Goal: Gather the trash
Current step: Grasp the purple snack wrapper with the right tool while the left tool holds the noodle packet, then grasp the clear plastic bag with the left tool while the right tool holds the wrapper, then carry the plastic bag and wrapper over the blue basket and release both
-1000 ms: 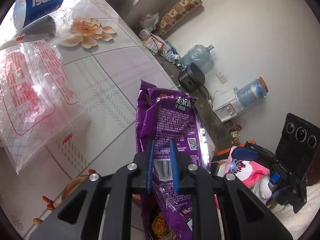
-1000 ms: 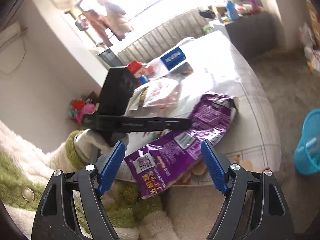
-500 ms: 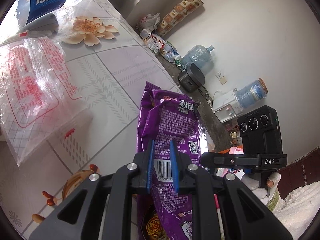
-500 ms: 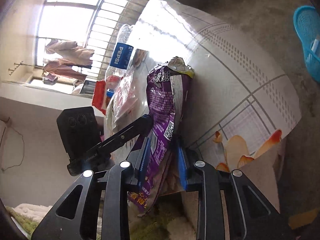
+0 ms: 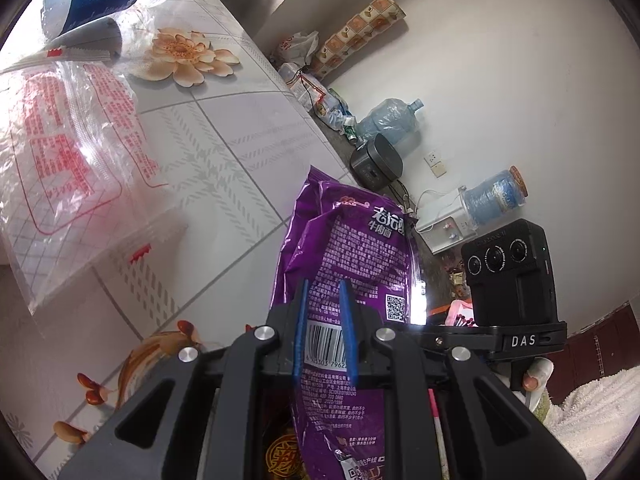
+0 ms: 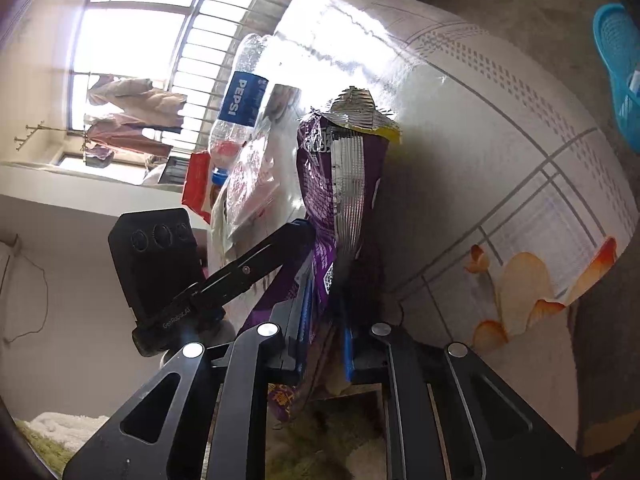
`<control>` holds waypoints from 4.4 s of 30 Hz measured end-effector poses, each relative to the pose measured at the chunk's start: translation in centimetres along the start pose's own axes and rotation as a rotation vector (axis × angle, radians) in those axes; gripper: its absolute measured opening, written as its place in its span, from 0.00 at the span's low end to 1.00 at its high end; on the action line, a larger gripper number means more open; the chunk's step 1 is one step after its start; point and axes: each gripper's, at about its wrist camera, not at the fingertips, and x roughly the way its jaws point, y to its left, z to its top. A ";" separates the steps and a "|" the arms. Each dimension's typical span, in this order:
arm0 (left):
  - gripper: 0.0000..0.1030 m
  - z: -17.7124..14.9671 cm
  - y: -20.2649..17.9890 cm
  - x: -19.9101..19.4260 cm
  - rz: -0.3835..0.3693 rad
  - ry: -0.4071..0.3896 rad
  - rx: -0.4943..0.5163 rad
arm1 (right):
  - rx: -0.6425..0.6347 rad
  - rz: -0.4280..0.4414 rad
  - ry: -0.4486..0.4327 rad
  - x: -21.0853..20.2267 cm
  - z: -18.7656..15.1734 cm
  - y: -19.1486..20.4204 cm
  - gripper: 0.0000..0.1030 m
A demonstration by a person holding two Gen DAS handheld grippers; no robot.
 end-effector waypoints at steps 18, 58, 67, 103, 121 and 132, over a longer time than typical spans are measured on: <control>0.15 -1.0 -2.0 -9.1 0.273 -0.251 0.053 | -0.189 -0.047 -0.085 -0.4 4.1 1.9 0.01; 0.12 0.0 2.8 -7.7 0.359 -0.266 -0.271 | -0.175 -0.027 -0.116 -1.3 3.8 1.0 0.01; 0.04 -0.4 -1.1 -8.4 0.371 -0.299 -0.112 | -0.149 0.011 -0.150 -2.5 3.3 1.1 0.00; 0.04 8.6 -20.7 11.5 0.208 0.035 0.530 | 0.367 0.180 -0.574 -14.5 3.8 -15.9 0.00; 0.04 13.9 -19.8 40.6 0.233 0.495 0.673 | 0.505 -0.535 -0.515 -14.2 15.7 -32.9 0.00; 0.15 11.2 -15.4 53.5 0.322 0.747 0.728 | 0.459 -0.718 -0.357 -13.1 19.3 -37.2 0.30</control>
